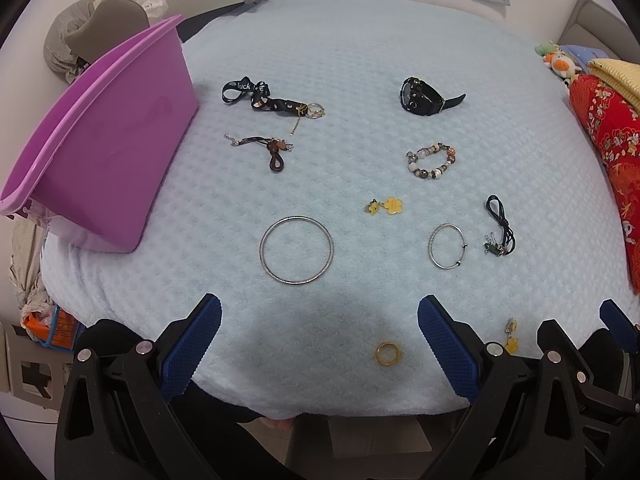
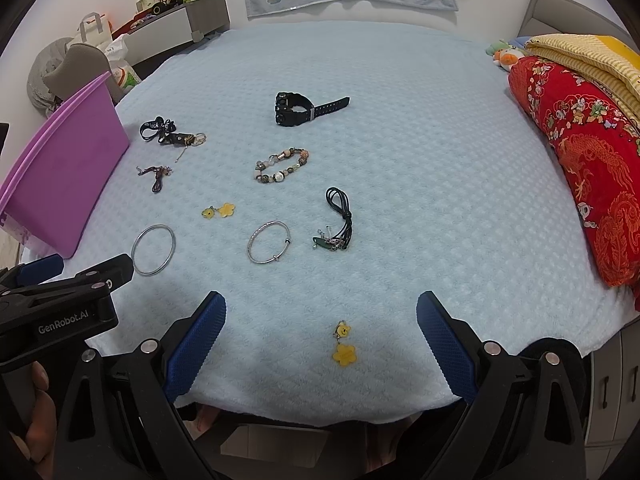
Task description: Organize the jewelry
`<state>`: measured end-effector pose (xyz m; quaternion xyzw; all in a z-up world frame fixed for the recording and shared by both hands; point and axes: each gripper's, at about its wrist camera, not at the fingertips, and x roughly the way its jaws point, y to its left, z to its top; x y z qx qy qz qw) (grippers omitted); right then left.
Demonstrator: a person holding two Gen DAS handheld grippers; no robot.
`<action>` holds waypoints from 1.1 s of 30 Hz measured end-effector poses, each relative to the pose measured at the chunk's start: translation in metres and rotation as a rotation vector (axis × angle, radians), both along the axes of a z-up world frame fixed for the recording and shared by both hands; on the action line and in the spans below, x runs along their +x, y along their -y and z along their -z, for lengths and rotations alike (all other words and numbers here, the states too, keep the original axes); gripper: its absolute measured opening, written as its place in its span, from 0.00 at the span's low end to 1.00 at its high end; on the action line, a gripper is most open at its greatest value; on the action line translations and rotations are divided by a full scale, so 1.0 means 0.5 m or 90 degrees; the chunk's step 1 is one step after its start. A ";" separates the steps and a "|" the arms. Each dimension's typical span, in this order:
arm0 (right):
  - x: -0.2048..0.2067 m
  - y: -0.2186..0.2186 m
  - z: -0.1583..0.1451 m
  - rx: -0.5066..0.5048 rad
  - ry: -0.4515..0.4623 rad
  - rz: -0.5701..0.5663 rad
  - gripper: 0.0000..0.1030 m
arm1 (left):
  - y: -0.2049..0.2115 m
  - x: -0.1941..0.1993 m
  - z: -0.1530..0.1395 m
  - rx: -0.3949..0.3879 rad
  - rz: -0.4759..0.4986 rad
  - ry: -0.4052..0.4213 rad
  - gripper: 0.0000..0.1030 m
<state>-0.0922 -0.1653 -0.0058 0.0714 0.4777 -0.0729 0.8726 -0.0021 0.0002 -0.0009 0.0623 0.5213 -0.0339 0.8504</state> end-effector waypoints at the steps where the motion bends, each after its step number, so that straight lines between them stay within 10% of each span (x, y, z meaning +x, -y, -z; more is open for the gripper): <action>1: 0.000 0.000 0.000 0.000 0.000 0.000 0.89 | 0.000 0.000 0.000 0.000 0.000 0.000 0.94; 33: 0.000 0.000 0.001 0.003 0.001 0.000 0.89 | -0.004 -0.001 -0.004 0.002 0.000 0.002 0.94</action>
